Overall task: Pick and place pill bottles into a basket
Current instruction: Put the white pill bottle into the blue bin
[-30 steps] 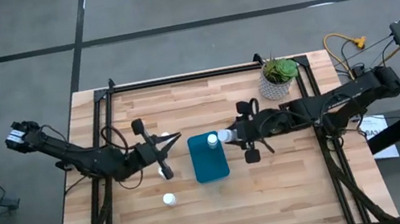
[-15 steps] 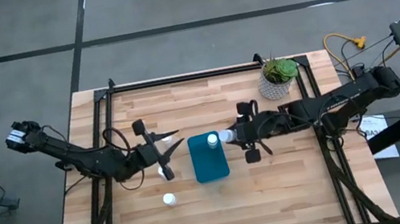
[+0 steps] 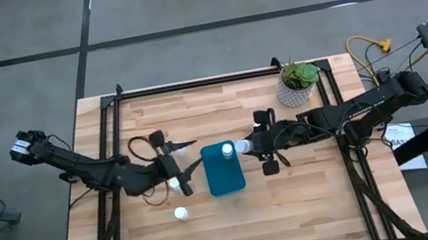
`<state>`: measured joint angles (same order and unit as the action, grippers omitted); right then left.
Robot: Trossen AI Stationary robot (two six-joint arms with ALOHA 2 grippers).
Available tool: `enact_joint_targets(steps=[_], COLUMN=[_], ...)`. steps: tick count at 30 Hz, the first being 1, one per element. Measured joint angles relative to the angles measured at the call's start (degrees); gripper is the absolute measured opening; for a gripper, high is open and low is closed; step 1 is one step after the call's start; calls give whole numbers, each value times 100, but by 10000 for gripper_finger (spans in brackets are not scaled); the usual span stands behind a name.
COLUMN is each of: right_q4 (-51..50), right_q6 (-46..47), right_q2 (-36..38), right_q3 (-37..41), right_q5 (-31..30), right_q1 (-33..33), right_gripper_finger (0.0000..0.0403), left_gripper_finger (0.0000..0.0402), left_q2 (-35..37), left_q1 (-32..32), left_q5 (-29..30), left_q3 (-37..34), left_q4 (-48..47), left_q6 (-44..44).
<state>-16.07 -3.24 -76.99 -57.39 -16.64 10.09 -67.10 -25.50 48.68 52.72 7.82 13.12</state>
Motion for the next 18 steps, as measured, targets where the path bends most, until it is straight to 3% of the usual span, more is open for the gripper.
enact_joint_targets(steps=[6,13,18], right_q4=[1,-350,-652], right_q6=[7,-61,-142], right_q2=[0,0,0], right_q3=[0,0,0], right_q5=[161,514,470], right_q1=[4,20,17], right_gripper_finger=[151,151,150], left_gripper_finger=[211,211,211], left_q2=[-794,-1551,-1761], left_q1=[39,200,315], left_q5=[-47,-67,-948], left_q3=[921,1782,1983], left_q4=[-1534,-2138,-2391], left_q6=[-388,-716,-837])
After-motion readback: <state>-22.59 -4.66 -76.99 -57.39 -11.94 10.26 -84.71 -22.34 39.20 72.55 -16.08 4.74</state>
